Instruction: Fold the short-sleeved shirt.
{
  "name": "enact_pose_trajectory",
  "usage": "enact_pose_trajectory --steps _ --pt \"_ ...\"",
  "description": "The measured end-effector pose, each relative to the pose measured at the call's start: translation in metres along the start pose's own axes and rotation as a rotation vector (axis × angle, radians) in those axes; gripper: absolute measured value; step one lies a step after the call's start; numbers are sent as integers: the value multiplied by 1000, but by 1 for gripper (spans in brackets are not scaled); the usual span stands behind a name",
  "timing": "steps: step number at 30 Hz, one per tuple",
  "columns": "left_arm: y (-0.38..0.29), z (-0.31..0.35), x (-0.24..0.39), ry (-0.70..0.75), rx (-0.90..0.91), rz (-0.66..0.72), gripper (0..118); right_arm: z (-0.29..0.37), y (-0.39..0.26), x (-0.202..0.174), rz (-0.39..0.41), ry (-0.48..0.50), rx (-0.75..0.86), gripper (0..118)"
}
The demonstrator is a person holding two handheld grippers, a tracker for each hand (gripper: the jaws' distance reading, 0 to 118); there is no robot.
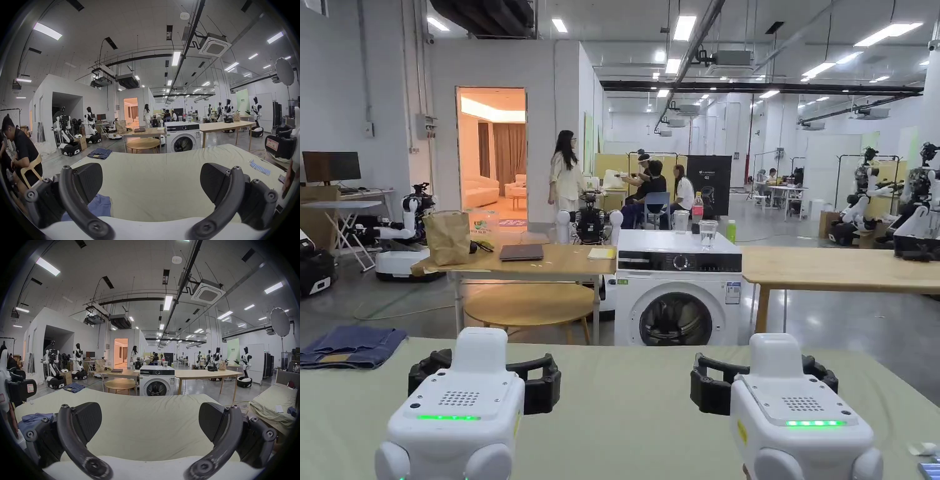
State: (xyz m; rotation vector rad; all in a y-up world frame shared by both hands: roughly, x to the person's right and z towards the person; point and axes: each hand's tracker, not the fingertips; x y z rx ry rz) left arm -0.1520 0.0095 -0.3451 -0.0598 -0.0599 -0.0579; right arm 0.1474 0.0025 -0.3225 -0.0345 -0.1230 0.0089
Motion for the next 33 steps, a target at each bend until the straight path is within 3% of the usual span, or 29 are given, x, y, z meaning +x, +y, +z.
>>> enact_pose_trajectory --steps 6,33 --pt "0 1 -1 9 8 -5 117 1 0 3 -36 20 -18 118" --pt "5 6 1 0 32 -4 117 4 4 0 17 -22 -9 118"
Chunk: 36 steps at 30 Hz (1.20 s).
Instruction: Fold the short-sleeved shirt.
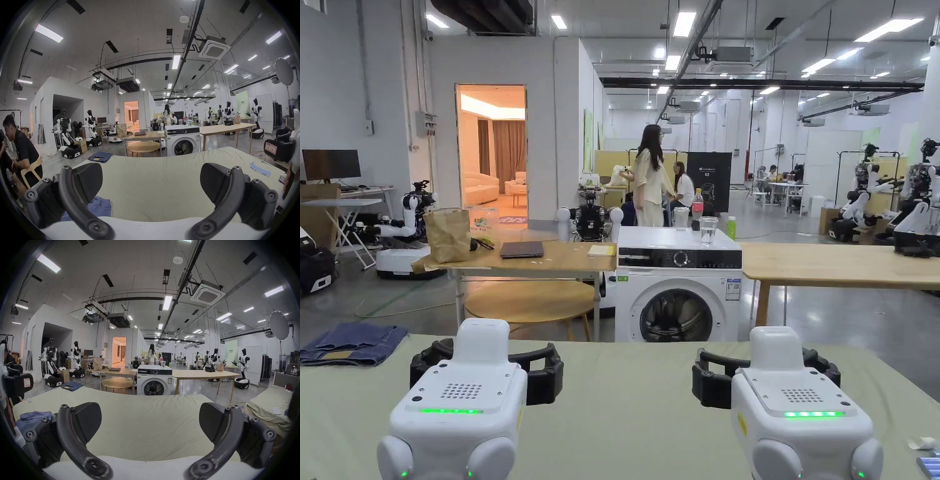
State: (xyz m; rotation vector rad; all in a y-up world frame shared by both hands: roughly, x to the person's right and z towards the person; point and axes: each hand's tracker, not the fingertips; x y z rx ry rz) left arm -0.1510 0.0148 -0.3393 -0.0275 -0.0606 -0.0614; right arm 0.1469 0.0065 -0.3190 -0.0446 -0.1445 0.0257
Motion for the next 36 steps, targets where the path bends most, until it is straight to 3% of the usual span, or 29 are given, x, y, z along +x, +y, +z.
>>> enact_pose_trajectory --steps 5,6,7,8,9,10,11,21,25,32,36 --pt "-2 -3 -2 15 -16 8 117 1 1 0 0 3 -17 117" --pt "-3 -3 -2 15 -17 8 114 1 1 0 5 4 -21 110" --pt "-3 -1 -3 0 -17 11 93 4 0 0 8 6 -17 85" --pt "-3 3 -5 -63 5 32 17 7 0 0 15 -7 5 17" --pt "-2 4 -6 -98 -3 43 0 6 -1 -2 37 -70 9 0" --pt "-2 0 -4 -50 -24 30 0 7 -7 -3 37 -106 55 0" --pt "-4 2 -3 0 1 17 0 8 -13 -2 24 -66 32 0" --pt "-9 12 -18 -1 4 45 0 7 -9 -11 10 -10 4 0" --pt "-13 41 -65 124 -3 42 0 -1 -4 -64 27 115 4 0" --pt "-30 124 -189 430 -83 26 0 19 -20 -209 12 456 -17 0" --pt "-49 156 -238 522 -165 31 0 31 -41 -251 4 543 -61 0"
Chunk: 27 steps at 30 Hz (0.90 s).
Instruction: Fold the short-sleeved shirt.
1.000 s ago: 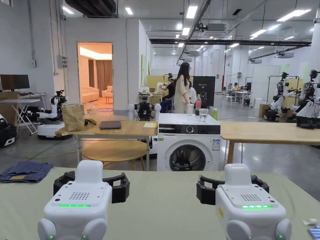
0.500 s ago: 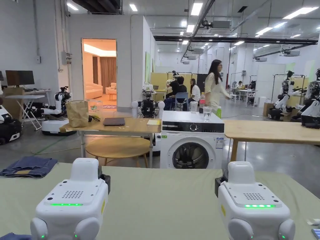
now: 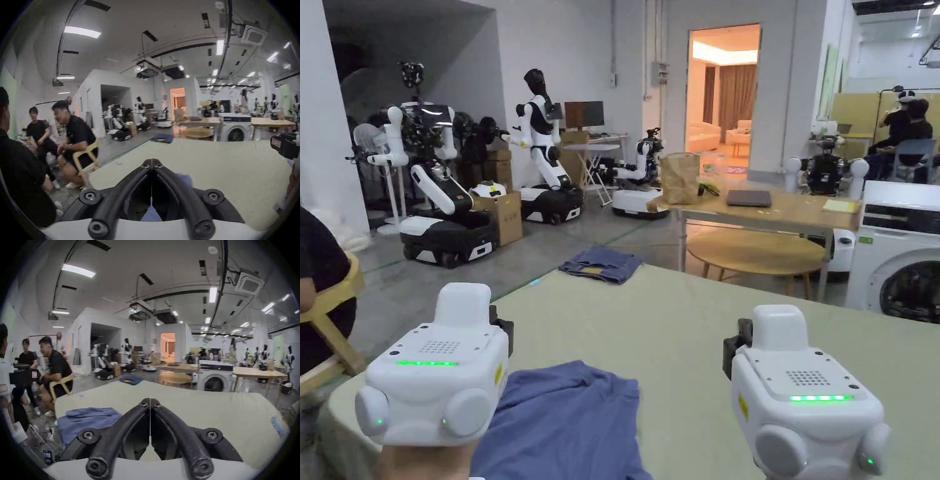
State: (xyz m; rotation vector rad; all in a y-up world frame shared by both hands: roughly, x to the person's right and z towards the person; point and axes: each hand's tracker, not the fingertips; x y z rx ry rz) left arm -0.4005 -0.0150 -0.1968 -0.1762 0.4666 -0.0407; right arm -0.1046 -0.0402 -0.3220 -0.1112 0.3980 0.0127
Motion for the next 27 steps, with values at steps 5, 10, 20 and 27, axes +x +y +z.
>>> enact_pose_trajectory --steps 5,10,20,27 --pt "-20 -44 6 -93 -149 -36 0 -20 -20 -4 10 15 -39 0" --pt "-53 -130 38 -267 -399 12 118 -40 -35 8 36 -4 -72 0" --pt "-138 -280 145 -333 -797 -72 116 -73 -74 57 76 -123 -168 0" --pt "-172 -300 139 -306 -919 -67 97 -86 -92 88 51 -185 -230 0"
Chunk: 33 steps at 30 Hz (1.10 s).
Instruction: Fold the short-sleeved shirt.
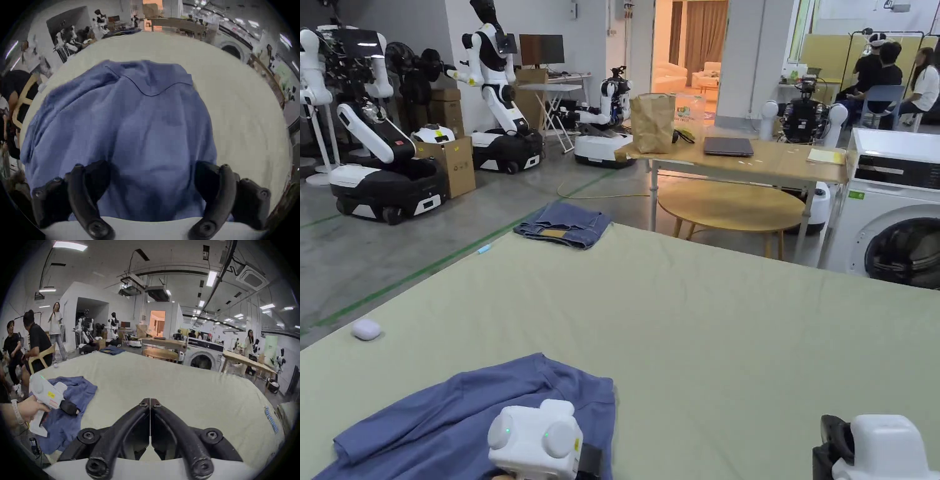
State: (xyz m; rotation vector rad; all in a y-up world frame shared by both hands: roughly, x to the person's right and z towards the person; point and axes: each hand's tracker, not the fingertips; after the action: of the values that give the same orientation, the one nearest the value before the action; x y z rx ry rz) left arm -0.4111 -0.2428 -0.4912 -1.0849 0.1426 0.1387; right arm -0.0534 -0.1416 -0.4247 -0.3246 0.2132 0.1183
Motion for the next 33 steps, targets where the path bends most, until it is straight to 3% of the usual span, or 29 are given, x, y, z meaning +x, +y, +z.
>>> enact_pose_trajectory --steps 1,2,3,7,11,16,25,29,33 --pt "2 9 2 13 13 -30 72 0 -1 3 -11 -4 -2 0" --pt "4 18 3 3 65 -70 23 0 -2 4 -25 -6 -2 0" --pt "5 23 3 11 74 -68 0 0 -2 6 -35 -6 -1 0" --pt "10 16 2 -3 49 -54 0 9 -1 19 -70 -18 -2 0" --pt "23 49 32 -61 184 -84 0 30 1 45 -81 -66 24 0" --pt "39 97 104 -269 313 -133 0 72 9 96 -109 -158 63 0" --pt "27 181 349 -642 409 -425 0 173 10 211 -138 -405 119 0" --pt "-5 164 460 -690 320 -551 0 206 -4 256 -143 -502 105 0" --pt "-41 97 538 -592 193 -629 0 222 -26 292 -161 -560 75 0"
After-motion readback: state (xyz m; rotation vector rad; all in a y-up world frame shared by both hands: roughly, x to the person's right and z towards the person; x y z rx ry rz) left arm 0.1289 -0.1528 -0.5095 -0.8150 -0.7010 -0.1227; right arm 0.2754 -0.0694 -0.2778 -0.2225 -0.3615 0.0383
